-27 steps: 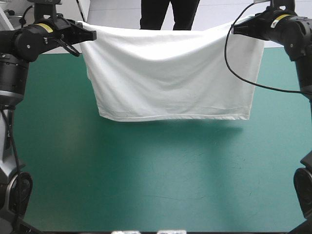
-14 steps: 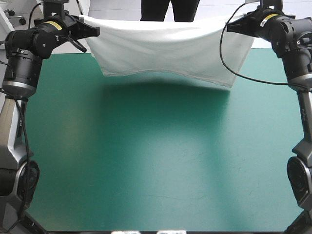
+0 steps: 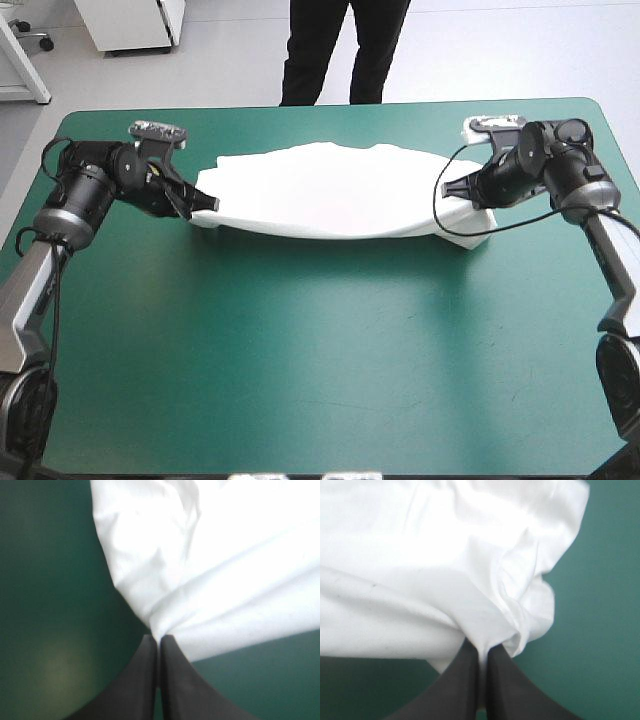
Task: Fold the cloth
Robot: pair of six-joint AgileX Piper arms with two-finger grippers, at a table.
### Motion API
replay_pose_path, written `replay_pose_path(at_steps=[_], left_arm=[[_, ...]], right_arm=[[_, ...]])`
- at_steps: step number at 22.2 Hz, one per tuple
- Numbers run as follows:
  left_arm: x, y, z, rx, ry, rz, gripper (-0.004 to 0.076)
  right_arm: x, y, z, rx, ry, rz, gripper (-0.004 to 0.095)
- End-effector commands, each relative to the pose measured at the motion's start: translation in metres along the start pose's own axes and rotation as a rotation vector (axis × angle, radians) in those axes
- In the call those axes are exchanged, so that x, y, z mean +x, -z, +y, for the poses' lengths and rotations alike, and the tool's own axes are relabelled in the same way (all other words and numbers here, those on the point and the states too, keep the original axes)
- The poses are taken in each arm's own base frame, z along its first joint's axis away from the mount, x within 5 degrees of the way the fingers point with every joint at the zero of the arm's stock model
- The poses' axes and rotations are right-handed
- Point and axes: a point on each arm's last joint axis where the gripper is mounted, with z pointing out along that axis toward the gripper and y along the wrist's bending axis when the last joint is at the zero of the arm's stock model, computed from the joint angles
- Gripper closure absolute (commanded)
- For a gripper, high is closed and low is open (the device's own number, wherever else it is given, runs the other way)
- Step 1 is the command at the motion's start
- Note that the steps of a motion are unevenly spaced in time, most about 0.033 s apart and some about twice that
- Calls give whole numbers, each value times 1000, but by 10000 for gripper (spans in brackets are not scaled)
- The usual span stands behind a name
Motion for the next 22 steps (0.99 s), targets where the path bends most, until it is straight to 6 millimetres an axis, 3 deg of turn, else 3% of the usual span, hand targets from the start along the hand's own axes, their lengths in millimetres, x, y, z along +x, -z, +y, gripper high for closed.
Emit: replay_pose_path(at_steps=[1,9,12,17,18,20,21,22], left_arm=[[26,23,-5,5,7,-18,733],[104,16,-15,52,36,179,733],[135,1,-18,66,43,307,733],[145,-6,-17,53,32,338,724],[146,-6,-16,45,7,340,698],[145,-5,-14,39,-49,341,541],[144,-4,-14,39,-47,344,402],[143,-2,-14,41,-45,356,309]], right_arm=[[20,26,7,-49,2,-54,925],[92,25,7,-73,-26,118,925],[126,19,12,-131,-63,213,925],[144,9,15,-181,-62,255,915],[144,8,13,-166,-52,249,881],[143,7,10,-130,-26,242,695],[143,8,10,-128,-30,250,544],[143,9,10,-132,-41,253,469]])
